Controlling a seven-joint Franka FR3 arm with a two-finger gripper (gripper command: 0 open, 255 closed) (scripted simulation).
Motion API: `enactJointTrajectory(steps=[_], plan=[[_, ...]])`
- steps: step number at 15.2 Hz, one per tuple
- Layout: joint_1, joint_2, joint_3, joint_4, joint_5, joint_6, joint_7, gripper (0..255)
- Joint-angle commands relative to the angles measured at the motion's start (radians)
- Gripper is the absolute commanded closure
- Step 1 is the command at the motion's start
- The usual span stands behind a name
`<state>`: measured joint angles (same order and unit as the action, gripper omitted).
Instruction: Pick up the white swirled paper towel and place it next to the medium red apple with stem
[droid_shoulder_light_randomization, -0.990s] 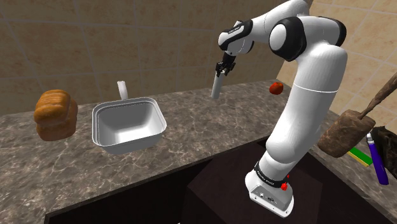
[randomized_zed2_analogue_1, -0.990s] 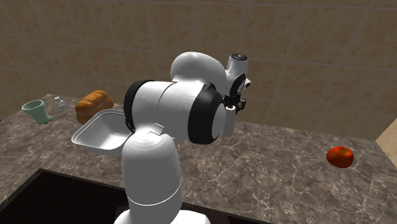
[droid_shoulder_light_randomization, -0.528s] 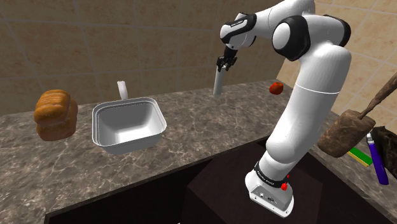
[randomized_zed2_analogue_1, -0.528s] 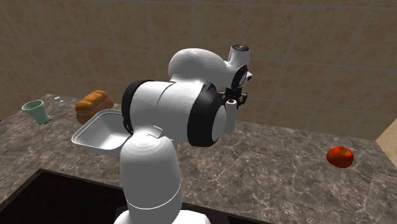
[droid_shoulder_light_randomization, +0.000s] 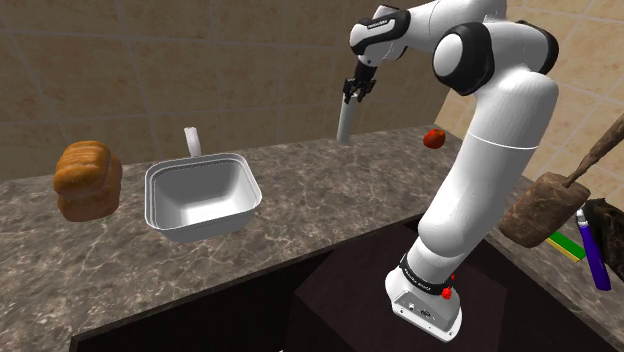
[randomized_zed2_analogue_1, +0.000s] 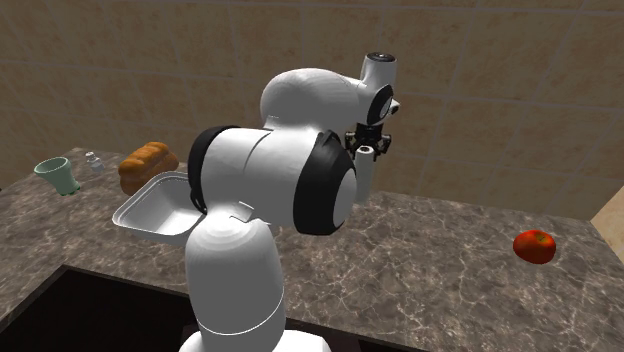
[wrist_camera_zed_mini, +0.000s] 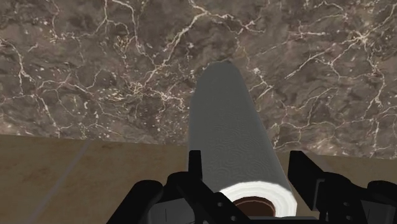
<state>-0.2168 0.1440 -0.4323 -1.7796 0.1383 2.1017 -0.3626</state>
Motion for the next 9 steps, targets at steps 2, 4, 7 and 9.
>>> enactJointTrajectory(steps=[2, 4, 7, 9], plan=[[0.0, -0.004, -0.001, 0.038, -0.005, -0.041, 0.006, 255], [0.0, -0.007, -0.002, 0.061, -0.008, -0.067, 0.009, 255], [-0.001, -0.009, -0.003, 0.099, -0.011, -0.107, 0.013, 255], [-0.002, -0.01, -0.003, 0.125, -0.012, -0.133, 0.015, 255]])
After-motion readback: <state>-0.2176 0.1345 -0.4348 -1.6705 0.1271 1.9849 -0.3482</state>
